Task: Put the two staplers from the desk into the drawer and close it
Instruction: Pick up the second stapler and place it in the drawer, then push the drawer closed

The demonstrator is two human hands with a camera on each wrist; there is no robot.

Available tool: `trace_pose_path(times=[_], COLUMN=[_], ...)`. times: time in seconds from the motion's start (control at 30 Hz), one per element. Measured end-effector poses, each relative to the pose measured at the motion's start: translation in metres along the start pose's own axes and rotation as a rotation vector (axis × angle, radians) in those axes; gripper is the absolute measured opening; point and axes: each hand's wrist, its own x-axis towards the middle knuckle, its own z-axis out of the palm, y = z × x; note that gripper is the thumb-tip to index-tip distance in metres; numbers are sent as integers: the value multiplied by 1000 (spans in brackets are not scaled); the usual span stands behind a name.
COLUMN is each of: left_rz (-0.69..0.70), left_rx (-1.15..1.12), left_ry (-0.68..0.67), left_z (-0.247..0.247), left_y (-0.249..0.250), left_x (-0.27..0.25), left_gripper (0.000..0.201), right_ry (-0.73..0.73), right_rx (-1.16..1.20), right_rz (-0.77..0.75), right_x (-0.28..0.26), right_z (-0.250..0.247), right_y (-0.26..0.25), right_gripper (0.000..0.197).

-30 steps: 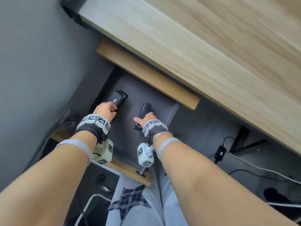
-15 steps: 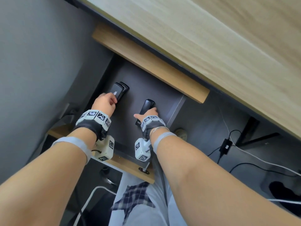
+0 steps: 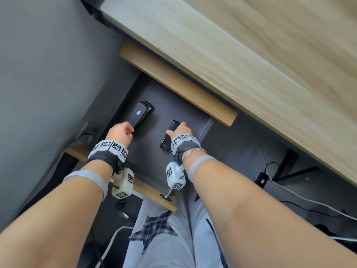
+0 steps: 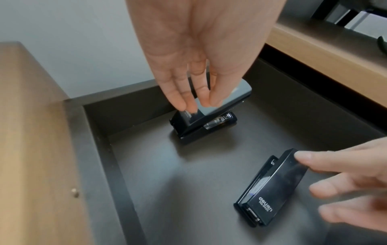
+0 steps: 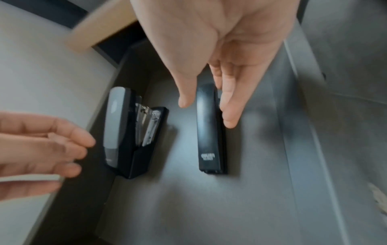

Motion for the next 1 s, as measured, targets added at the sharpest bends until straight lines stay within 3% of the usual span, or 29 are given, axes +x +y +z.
trace_pose_path(times=[0.1, 0.2, 0.53, 0.7, 0.73, 0.83, 1.0], left_rz=[-42, -94, -308, -522, -547, -612, -691], left_rx=[9, 23, 144, 196, 195, 131, 52], left_ry=[10, 16, -79, -170, -188, -203, -283], left_z=[-8, -14, -14, -9, -6, 6, 14], left_y=[-3, -9, -28, -36, -37, -42, -50], left_x=[-15, -33, -85, -88, -87, -84, -82], left_gripper=[23, 23, 20, 29, 23, 38, 44], right_ry=[46, 117, 313, 499, 516, 541, 593], right_rx=[-167, -267, -194, -160, -156, -159, -166], right_rz=[-154, -291, -711, -744, -734, -706, -697], right_x=[-19, -42, -108, -98, -92, -77, -62], right_z=[-17, -35, -115, -151, -155, -162, -165], right_y=[-9, -20, -47, -51, -49, -42, -38], right_gripper=[32, 27, 25, 25, 25, 25, 26])
